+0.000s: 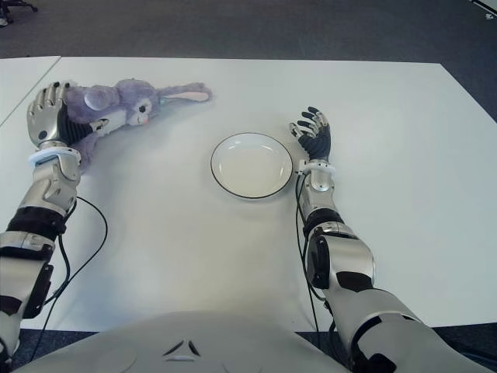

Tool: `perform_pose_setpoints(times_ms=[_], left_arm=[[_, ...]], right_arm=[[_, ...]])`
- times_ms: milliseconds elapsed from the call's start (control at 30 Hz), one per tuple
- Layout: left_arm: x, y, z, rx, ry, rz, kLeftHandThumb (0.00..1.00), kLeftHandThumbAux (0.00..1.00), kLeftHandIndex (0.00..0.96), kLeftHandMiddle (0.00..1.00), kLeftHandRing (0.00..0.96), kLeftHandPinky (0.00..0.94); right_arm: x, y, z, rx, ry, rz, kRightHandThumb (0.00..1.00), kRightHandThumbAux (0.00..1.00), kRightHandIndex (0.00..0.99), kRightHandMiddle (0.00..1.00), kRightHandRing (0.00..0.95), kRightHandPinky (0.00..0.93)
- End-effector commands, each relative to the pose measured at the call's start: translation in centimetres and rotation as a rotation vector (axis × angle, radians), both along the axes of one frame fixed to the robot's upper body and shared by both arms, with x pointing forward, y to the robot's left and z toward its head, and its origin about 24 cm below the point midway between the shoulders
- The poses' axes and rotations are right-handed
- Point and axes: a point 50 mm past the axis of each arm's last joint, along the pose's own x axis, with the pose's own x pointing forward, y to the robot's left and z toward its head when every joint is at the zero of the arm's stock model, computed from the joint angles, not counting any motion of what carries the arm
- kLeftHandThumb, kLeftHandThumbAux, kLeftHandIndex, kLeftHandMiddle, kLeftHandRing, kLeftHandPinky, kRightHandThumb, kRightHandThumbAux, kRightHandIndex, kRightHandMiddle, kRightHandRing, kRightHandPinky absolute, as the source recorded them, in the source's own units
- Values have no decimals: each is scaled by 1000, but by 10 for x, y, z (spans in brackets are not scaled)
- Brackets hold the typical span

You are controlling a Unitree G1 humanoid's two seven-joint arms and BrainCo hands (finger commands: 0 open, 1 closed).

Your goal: Put the doll into the plate.

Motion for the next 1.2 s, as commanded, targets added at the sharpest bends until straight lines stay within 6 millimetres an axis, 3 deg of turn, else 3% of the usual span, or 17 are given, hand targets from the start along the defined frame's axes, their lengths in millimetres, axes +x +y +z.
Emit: perform_pose_setpoints(times_ms=[33,267,733,1000,1200], left_arm=[[-14,4,-23,-58,163,22,11,540,0,0,0,0],[-24,0,-31,-45,242,21,0,537,0,0,0,0],[-38,-28,-51,-52,369,-60,0,500,0,0,0,0],[-44,-62,-66,-111,465,-145,0,479,1,0,0,0],[-46,-63,-65,-151,501,-166,0,477,38,0,0,0]], right_arm=[[-81,5,-105,94,496,-38,363,861,184,249,288,341],[-80,3,-104,88,491,-45,381,869,188,256,304,386],[-80,-1,-103,82,483,-49,388,858,191,259,319,398],[-80,-2,-103,75,483,-59,396,850,202,262,327,408],[-81,-2,-103,73,485,-62,412,848,212,264,335,413]])
